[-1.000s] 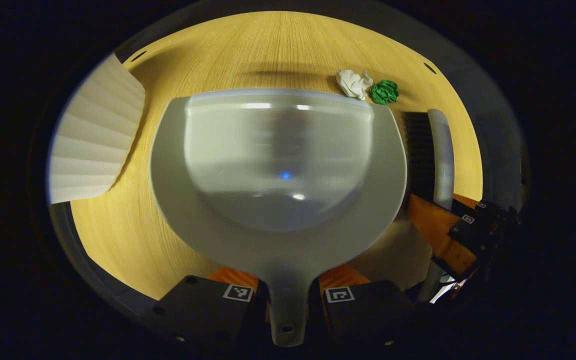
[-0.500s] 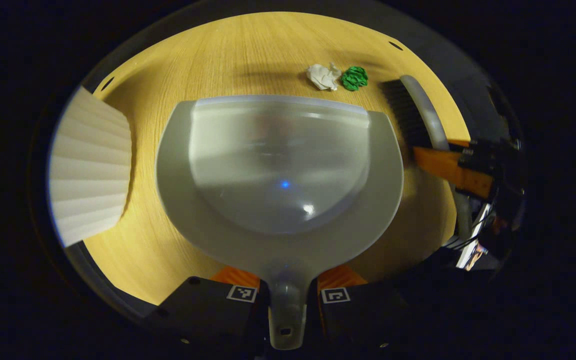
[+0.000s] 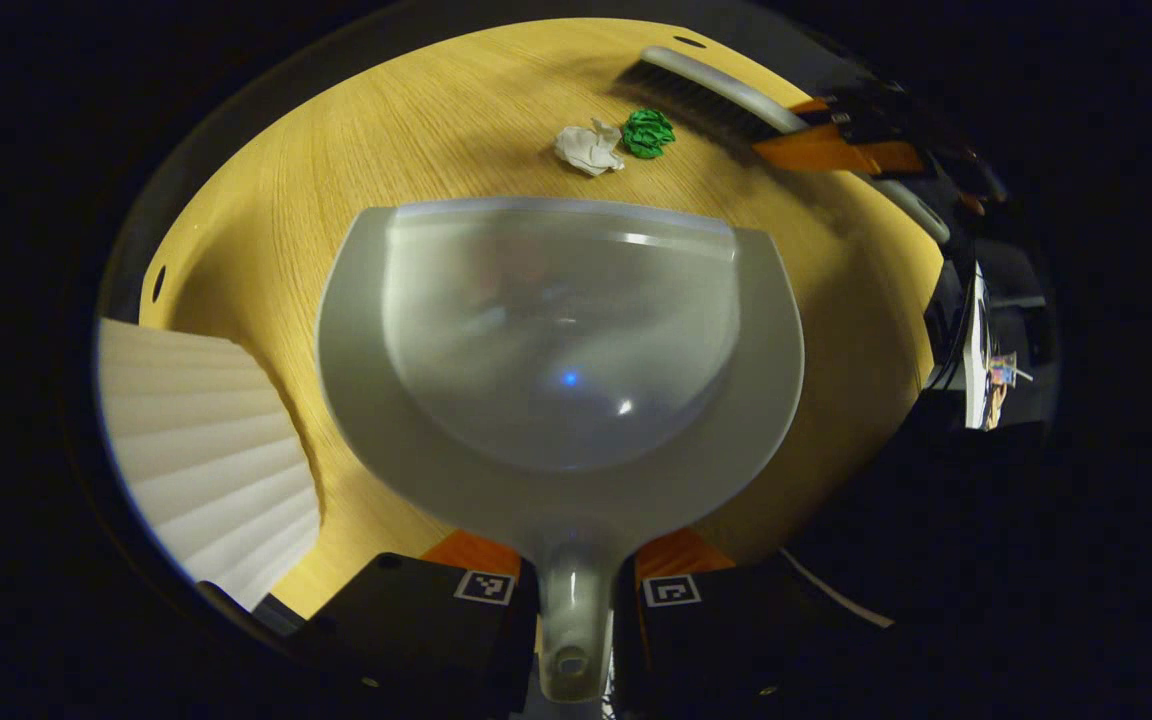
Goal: Pick up the small broom and dustpan from the desktop, sweep the trash into the dustpan with the broom, and then empty the trash into the garbage bin.
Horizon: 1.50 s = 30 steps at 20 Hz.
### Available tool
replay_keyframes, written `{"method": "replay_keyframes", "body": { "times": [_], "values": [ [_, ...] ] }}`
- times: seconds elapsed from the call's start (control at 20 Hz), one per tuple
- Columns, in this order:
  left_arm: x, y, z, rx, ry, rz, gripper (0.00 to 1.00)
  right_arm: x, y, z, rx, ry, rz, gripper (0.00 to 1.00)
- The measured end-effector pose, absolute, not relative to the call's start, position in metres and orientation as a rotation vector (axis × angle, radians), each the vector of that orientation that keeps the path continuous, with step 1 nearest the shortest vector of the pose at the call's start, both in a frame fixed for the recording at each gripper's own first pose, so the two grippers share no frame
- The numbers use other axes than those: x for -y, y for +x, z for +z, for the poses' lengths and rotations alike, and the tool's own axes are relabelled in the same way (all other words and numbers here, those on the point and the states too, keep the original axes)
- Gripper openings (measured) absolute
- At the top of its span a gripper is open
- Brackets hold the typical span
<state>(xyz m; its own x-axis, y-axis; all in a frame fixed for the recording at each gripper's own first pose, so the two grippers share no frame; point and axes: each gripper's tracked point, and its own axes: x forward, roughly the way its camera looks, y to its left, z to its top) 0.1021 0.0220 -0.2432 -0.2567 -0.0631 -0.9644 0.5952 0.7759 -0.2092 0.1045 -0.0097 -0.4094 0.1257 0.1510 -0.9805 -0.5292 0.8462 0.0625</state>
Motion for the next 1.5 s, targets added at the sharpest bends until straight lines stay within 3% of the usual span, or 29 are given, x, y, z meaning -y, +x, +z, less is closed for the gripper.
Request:
{"method": "replay_keyframes", "body": {
  "times": [0.5,0.65,0.7,1.1,1.5],
  "values": [
    [-0.027,0.095,-0.250,-1.709,0.412,-0.730,0.32,-0.054,0.090,-0.390,-1.402,-0.360,0.922,0.31],
    [-0.024,0.095,-0.249,-1.697,0.385,-0.699,0.33,-0.073,0.105,-0.379,-1.414,-0.340,0.973,0.31],
    [-0.023,0.094,-0.251,-1.701,0.370,-0.684,0.32,-0.062,0.086,-0.378,-1.409,-0.342,0.943,0.31],
    [0.015,0.090,-0.247,-1.724,0.200,-0.460,0.32,-0.002,0.161,-0.380,-1.434,-0.186,0.503,0.31],
    [0.068,0.100,-0.279,-1.776,-0.022,-0.176,0.32,0.025,0.121,-0.375,-1.500,-0.083,0.250,0.31]
  ]
}}
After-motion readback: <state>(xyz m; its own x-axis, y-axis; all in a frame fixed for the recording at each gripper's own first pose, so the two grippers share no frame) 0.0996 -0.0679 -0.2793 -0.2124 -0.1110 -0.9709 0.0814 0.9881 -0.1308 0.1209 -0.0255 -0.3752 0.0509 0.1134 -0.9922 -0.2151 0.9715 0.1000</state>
